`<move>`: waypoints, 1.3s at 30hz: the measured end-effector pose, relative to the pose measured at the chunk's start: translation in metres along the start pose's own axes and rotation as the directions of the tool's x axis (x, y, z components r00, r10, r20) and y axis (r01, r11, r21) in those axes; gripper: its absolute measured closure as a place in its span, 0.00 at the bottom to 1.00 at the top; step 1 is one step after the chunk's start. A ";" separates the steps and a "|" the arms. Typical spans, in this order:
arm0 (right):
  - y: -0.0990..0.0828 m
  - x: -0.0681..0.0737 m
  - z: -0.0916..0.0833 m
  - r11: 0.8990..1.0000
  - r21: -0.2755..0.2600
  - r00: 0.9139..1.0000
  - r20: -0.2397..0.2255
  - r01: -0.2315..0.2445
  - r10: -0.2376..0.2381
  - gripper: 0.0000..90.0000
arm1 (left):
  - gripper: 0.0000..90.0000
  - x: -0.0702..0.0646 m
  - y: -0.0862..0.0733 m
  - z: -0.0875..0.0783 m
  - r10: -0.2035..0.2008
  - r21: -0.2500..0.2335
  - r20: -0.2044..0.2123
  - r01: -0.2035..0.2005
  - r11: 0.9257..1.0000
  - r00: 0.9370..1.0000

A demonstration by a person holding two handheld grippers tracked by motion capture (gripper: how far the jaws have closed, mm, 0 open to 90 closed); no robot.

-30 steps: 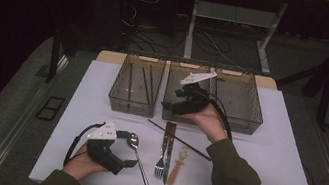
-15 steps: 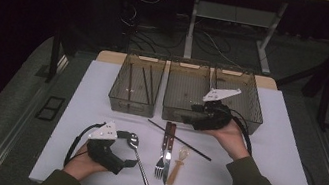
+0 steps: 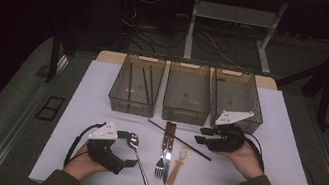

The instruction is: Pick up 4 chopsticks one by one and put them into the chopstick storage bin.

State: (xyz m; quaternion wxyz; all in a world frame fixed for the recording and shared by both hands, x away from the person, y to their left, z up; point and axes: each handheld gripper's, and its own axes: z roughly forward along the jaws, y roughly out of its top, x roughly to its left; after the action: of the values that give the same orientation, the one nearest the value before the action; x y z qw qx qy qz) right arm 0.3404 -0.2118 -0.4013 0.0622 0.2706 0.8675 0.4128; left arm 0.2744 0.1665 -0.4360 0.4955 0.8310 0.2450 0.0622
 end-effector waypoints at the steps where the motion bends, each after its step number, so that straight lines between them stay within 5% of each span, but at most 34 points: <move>1: -0.003 0.001 0.001 1.000 0.007 1.000 -0.007 -0.004 0.004 0.68 | 0.00 0.000 0.000 0.000 -0.001 0.001 0.000 0.001 1.000 1.000; 11: -0.013 0.004 0.024 0.995 0.096 0.999 -0.030 0.016 -0.014 0.78 | 0.00 -0.001 0.000 0.000 0.006 0.000 0.003 -0.006 1.000 1.000; 32: -0.019 0.002 0.043 0.987 0.158 0.999 -0.041 0.039 -0.033 0.86 | 0.00 -0.001 0.000 0.001 0.006 0.000 0.006 -0.006 1.000 1.000; 39: -0.019 0.004 0.043 0.979 0.171 0.994 -0.017 0.111 -0.110 0.89 | 0.00 -0.001 0.000 0.001 0.005 0.002 0.005 -0.005 1.000 1.000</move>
State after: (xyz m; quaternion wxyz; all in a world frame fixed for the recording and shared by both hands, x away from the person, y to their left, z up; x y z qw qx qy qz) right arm 0.3433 -0.1899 -0.4436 0.0583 0.2249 0.9138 0.3333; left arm 0.2738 0.1647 -0.4364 0.4952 0.8322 0.2418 0.0613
